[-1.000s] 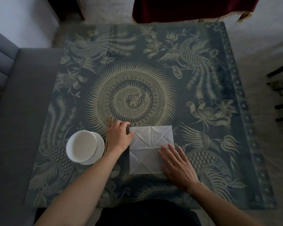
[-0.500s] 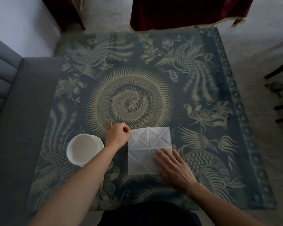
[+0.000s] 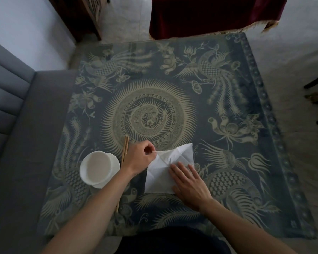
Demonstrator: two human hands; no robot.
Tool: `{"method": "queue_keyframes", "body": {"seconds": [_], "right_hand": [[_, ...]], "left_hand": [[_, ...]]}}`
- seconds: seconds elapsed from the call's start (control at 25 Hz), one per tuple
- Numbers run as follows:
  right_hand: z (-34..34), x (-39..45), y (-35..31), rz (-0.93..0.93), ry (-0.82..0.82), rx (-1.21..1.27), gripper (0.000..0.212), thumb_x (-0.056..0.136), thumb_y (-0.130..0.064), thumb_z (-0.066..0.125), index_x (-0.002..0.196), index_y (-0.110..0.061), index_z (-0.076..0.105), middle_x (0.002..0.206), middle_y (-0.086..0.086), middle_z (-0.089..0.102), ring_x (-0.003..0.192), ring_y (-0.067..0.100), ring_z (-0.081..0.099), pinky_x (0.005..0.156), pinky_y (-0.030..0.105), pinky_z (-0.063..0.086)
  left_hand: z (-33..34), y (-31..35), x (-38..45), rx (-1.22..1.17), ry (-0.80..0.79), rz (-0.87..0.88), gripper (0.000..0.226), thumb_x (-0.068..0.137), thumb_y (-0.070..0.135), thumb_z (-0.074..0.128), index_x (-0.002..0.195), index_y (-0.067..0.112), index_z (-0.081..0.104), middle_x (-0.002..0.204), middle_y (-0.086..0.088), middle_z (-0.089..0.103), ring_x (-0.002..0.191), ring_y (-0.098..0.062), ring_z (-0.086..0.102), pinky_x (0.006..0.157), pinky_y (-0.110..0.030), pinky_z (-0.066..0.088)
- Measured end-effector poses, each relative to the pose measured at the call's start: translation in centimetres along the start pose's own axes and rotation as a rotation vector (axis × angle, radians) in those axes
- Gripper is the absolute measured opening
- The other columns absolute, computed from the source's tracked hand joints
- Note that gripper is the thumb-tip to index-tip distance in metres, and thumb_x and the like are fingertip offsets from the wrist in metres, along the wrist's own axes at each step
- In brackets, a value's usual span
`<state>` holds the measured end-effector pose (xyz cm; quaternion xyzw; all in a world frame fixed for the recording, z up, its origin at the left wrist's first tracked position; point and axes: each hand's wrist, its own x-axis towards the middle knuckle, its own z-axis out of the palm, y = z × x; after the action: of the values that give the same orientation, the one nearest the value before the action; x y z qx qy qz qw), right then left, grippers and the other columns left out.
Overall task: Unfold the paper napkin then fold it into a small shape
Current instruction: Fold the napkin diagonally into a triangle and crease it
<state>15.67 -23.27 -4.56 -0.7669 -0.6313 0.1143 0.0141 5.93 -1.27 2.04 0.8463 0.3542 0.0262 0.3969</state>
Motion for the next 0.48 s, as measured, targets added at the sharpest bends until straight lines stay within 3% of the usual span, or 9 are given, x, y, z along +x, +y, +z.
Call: {"method": "queue_keyframes", "body": {"seconds": [0.2, 0.48], "right_hand": [[1.1, -1.8, 0.5, -0.041, 0.085, -0.010, 0.060, 0.096, -0.042, 0.036, 0.143, -0.008, 0.048, 0.151, 0.010, 0.044, 0.141, 0.030, 0.038, 0.112, 0.049, 0.021], [2.3, -6.3, 2.2, -0.033, 0.189, 0.002, 0.053, 0.094, -0.037, 0.044, 0.140, -0.012, 0.053, 0.145, 0.008, 0.052, 0.138, 0.029, 0.042, 0.110, 0.047, 0.027]], "left_hand": [[1.0, 2.3, -2.8, 0.116, -0.088, 0.187, 0.013, 0.081, 0.020, 0.068, 0.079, 0.026, 0.056, 0.075, 0.011, 0.061, 0.069, -0.007, 0.058, 0.061, -0.029, 0.049], [4.9, 4.1, -5.0, 0.293, -0.175, 0.306, 0.012, 0.086, 0.032, 0.056, 0.079, 0.029, 0.047, 0.075, 0.012, 0.052, 0.064, -0.008, 0.050, 0.055, -0.024, 0.039]]}}
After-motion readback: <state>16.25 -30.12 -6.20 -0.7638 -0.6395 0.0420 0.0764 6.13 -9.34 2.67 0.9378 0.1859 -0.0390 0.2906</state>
